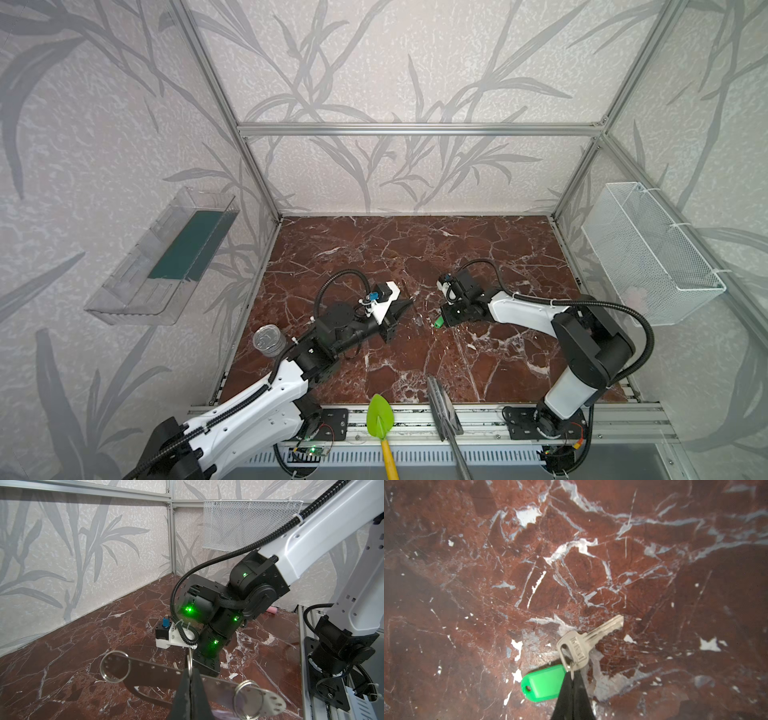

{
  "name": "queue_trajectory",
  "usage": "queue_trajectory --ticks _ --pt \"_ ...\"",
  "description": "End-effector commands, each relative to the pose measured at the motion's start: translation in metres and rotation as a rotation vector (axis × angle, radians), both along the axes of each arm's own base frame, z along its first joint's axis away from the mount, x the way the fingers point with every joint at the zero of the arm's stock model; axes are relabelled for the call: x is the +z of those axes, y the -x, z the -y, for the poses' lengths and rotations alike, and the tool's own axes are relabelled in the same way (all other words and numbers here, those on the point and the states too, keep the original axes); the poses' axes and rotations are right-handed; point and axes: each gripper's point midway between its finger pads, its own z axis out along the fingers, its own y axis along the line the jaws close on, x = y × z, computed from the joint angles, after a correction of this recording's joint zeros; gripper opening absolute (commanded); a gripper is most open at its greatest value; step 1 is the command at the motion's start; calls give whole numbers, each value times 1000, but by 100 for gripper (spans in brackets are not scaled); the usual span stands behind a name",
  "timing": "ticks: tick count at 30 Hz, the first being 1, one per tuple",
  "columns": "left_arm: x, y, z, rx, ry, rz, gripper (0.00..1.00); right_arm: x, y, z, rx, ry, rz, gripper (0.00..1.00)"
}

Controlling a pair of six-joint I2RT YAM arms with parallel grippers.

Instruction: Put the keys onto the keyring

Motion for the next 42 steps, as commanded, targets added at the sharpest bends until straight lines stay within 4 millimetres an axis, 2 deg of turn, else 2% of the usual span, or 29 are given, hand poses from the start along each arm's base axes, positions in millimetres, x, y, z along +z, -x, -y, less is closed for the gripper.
queue_trajectory --ticks 1,8,11,15,22,27,42 --pt "17 -1 0 1 18 45 0 31 2 -3 69 -29 81 0" --pt "15 -2 3 -4 17 47 0 119 26 -17 292 -216 312 0" --pt "15 -2 6 -19 16 43 0 149 41 -20 369 -280 392 0" --pt "15 1 9 -44 7 42 0 179 59 -23 460 -347 467 0" --pt "20 9 15 -110 -21 50 0 207 84 -30 603 -428 521 0" --pt "23 11 18 -134 -30 51 0 222 92 -36 659 -484 529 0" --pt "26 1 22 -86 -35 67 0 245 90 -48 674 -561 567 0"
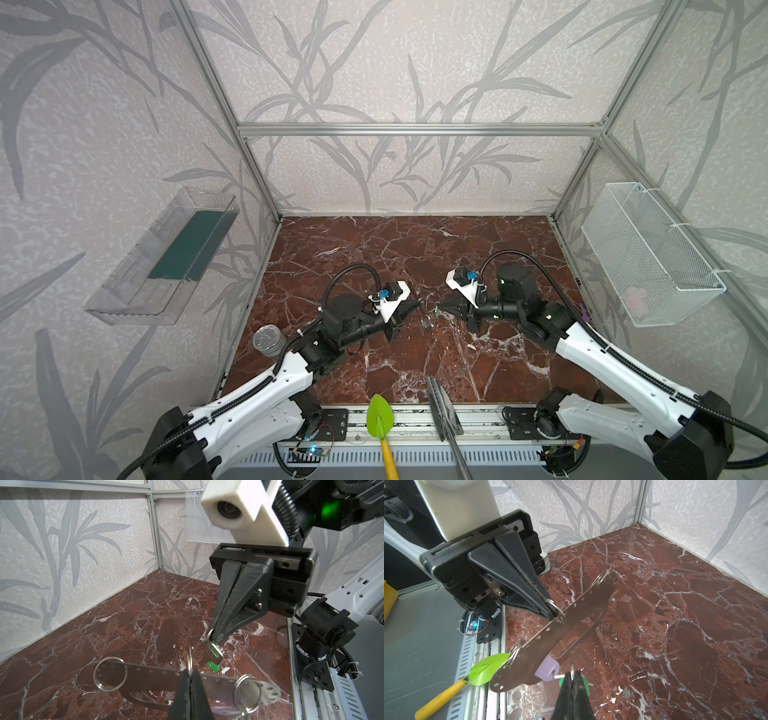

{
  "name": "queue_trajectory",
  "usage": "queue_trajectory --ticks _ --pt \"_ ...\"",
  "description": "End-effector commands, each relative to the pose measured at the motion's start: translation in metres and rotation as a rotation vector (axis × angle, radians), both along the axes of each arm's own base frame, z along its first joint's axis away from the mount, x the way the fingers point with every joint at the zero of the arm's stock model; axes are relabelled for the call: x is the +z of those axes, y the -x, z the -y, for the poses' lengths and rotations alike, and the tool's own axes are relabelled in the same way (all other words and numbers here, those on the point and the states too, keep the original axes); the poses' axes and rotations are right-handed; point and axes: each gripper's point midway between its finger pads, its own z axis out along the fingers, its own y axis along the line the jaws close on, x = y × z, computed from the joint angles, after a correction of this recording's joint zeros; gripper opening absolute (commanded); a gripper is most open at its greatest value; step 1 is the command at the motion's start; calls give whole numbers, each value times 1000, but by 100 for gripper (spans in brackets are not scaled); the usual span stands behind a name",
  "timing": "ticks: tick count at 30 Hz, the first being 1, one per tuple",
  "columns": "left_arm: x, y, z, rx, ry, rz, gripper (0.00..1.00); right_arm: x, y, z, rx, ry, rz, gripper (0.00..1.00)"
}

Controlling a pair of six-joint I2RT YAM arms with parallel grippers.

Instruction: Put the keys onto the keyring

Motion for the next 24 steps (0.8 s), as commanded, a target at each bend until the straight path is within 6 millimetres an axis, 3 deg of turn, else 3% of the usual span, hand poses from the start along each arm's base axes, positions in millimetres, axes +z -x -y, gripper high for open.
queue_trajectory --ticks 1,24 --pt "24 -2 4 1 30 62 0 28 1 -9 34 -69 40 0" --pt "22 4 13 -25 10 77 0 30 -1 -22 46 -61 39 0"
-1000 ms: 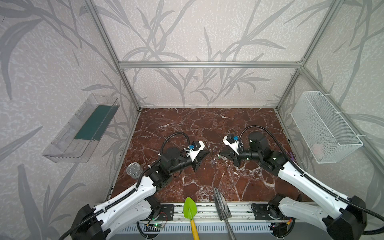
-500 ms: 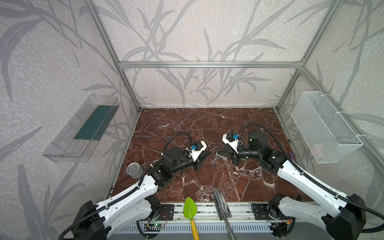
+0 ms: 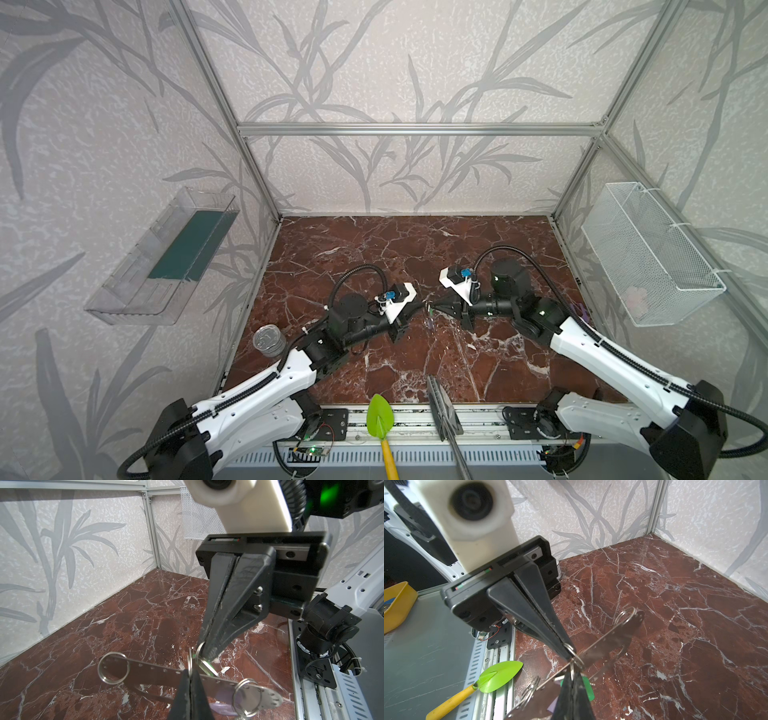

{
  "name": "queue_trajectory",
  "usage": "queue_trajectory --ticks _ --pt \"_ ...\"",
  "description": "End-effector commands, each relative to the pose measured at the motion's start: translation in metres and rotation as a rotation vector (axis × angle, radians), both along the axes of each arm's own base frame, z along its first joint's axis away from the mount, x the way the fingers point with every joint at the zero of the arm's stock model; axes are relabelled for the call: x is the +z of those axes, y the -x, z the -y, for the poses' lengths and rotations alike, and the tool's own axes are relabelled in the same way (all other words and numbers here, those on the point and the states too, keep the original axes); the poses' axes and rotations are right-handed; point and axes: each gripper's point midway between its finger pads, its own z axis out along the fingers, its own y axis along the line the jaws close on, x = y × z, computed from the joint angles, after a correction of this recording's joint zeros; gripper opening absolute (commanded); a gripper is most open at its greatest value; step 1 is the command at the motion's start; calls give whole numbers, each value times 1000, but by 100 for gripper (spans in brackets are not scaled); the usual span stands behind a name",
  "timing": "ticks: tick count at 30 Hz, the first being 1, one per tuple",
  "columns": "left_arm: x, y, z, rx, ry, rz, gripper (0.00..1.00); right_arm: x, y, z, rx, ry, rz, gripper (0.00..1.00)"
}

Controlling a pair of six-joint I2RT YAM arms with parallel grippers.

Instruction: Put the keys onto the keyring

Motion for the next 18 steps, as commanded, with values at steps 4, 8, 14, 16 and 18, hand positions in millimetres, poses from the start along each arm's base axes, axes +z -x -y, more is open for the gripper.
queue_trajectory --ticks 4,8,14,16,18 --pt "23 2 2 -12 34 62 0 18 -10 -2 -47 -25 42 0" --pt "21 4 2 -17 31 60 0 20 -14 0 -74 -27 45 0" --pt "23 6 2 -23 33 65 0 19 -18 0 -97 -21 35 0" --pt "23 7 3 -28 34 66 0 18 -19 0 -99 -18 33 0" --pt "23 8 3 -30 34 69 0 17 -20 0 -101 -14 27 0"
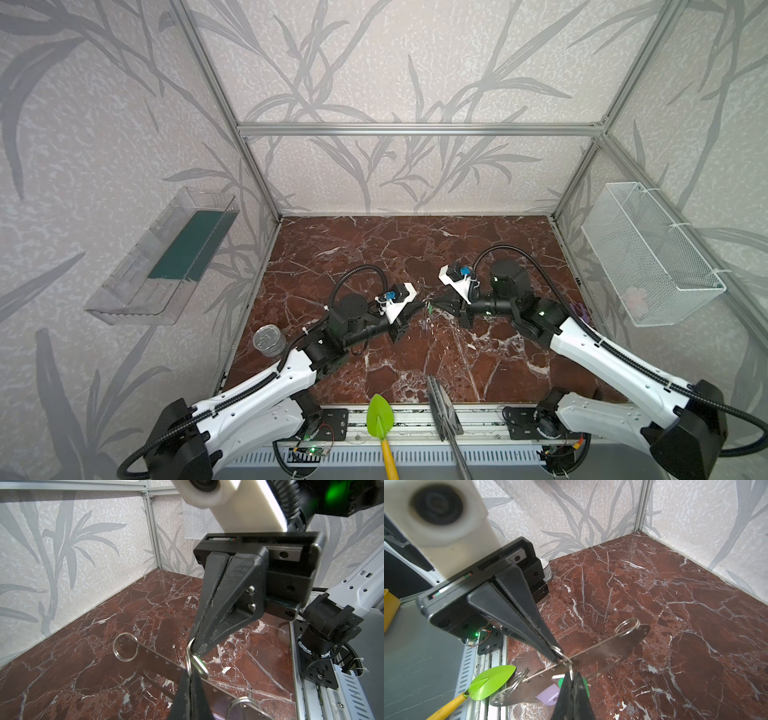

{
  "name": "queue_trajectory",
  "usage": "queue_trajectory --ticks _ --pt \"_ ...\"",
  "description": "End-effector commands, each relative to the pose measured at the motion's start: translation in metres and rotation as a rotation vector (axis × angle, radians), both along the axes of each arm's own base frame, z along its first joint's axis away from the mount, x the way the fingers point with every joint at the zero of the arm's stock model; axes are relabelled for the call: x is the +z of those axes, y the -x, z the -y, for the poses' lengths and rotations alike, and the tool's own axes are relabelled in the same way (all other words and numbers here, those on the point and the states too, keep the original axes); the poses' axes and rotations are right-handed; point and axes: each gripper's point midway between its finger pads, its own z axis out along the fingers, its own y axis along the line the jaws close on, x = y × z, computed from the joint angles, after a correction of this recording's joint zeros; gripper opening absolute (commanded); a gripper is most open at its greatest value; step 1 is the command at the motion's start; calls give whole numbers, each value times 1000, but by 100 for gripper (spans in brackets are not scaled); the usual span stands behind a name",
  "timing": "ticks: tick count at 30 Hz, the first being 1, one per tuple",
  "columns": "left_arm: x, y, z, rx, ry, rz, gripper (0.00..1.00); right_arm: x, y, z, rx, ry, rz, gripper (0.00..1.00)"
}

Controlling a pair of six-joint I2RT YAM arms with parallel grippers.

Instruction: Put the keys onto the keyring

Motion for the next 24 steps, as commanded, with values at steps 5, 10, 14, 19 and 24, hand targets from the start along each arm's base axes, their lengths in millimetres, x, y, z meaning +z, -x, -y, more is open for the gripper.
queue_trajectory --ticks 5,10,14,19,24 --pt "25 10 1 -38 52 80 0 12 -11 -4 -34 -12 9 0" --pt "28 12 0 -43 67 95 0 8 -12 -5 -31 -6 -11 0" --pt "28 12 1 -44 70 99 0 5 -11 -5 -31 -2 -27 0" --pt "32 13 -1 -40 89 112 0 0 -10 -4 -29 5 -50 0" --pt "34 14 -1 -40 100 126 0 -3 -10 -3 -37 7 -65 0"
